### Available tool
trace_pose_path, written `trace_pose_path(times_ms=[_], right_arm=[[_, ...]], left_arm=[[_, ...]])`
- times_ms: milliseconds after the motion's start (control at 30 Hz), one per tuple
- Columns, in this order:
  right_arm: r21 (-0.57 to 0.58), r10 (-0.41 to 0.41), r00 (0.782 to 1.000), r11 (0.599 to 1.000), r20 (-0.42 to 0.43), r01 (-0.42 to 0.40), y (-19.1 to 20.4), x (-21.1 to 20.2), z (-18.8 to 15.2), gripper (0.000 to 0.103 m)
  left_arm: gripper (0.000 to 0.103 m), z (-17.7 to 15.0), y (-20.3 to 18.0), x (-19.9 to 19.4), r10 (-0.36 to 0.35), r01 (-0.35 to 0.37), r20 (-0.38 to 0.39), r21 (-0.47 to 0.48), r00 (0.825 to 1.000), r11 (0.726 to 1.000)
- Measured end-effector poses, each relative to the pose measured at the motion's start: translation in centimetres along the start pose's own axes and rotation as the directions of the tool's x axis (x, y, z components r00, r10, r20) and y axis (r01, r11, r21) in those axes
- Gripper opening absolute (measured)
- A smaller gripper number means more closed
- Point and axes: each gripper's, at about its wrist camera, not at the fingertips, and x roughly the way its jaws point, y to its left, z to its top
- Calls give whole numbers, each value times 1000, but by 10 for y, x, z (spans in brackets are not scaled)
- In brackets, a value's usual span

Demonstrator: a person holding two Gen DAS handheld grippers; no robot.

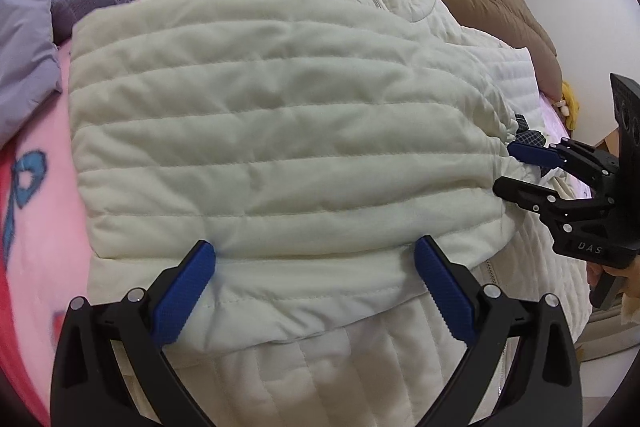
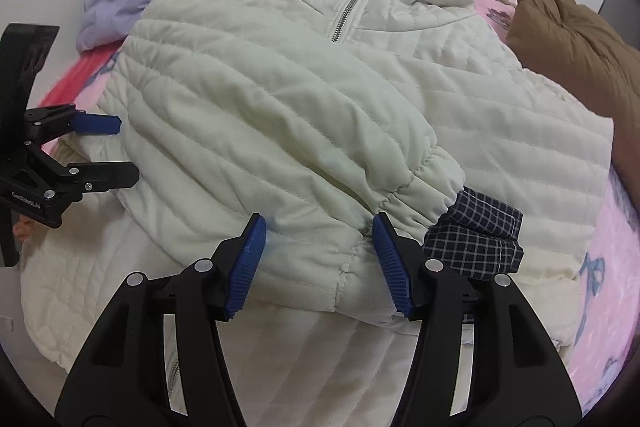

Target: Fold large clothes

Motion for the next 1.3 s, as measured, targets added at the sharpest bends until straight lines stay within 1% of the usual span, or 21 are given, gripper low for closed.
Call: trace_pose_path(times_ms=[67, 133, 200, 233, 333, 400, 533, 600, 700, 800, 833, 900, 967, 1000, 1067, 1100, 1133, 1167, 1200, 1233, 1300], right_arm=[[53, 62, 998, 997, 32, -63, -7, -14, 3, 61], [117, 120, 984, 984, 133, -136, -21, -43, 10, 64], [142, 117, 972, 979, 206, -148, -33, -67, 19, 76], [150, 103, 967, 979, 231, -140, -40, -77, 26, 85], [167, 106, 958, 974, 268, -154, -65, -87, 56, 87], [173, 133, 952, 967, 277, -186, -82, -80, 80, 87], [170, 148, 962, 967, 227, -189, -123, -39, 146, 86], [150, 144, 965, 972, 218, -179, -140, -20, 176, 86], [167, 167, 968, 966, 189, -199, -171, 14, 227, 85], [201, 240, 957, 941, 165, -271, -193, 43, 274, 77], [195, 236, 961, 945, 147, -262, -200, 54, 295, 75], [154, 209, 972, 962, 109, -224, -205, 69, 322, 75], [108, 164, 984, 979, 61, -170, -205, 86, 345, 72], [88, 148, 988, 985, 44, -151, -205, 93, 352, 72], [49, 118, 993, 992, 17, -119, -204, 106, 364, 61], [32, 112, 994, 993, -2, -112, -203, 112, 368, 60], [19, 109, 994, 994, -9, -108, -202, 116, 370, 52], [5, 109, 994, 994, -27, -109, -201, 121, 371, 40], [7, 110, 993, 994, -36, -110, -201, 125, 371, 35], [21, 114, 993, 993, -40, -113, -203, 129, 370, 35], [58, 133, 990, 990, -43, -130, -206, 134, 370, 30]], left_arm=[[98, 4, -4, -15, 30, -29, 47, -23, 998, 999], [98, 11, -11, -33, 37, -36, 99, -11, 994, 999], [98, 27, -19, -56, 9, -13, 147, 24, 989, 1000], [98, 36, -22, -62, -8, 2, 159, 37, 987, 999], [98, 77, -26, -73, -41, 25, 183, 88, 982, 996], [98, 111, -26, -71, -48, 26, 188, 117, 981, 993], [98, 205, -15, -43, 4, -30, 150, 167, 989, 986], [98, 237, -3, -28, 8, -31, 137, 165, 991, 986], [98, 300, 21, 6, 52, -59, 61, 116, 997, 991], [98, 347, 37, 27, 39, -42, 60, 40, 997, 998], [98, 364, 38, 33, 42, -44, 72, 33, 997, 998], [98, 393, 35, 47, 99, -103, 90, 36, 991, 994], [98, 415, 30, 61, 106, -111, 94, 60, 990, 992], [98, 427, 26, 72, 93, -99, 72, 84, 993, 992], [97, 440, 18, 85, 130, -137, 63, 121, 989, 983], [95, 446, 11, 94, 164, -172, 66, 149, 984, 974], [87, 449, 6, 100, 167, -175, 58, 177, 984, 969], [73, 452, 1, 106, 172, -178, 47, 204, 984, 963], [68, 453, -4, 112, 172, -174, 29, 223, 985, 959], [60, 454, -6, 118, 171, -169, 9, 236, 985, 957], [56, 455, -10, 128, 207, -196, -11, 270, 978, 943]])
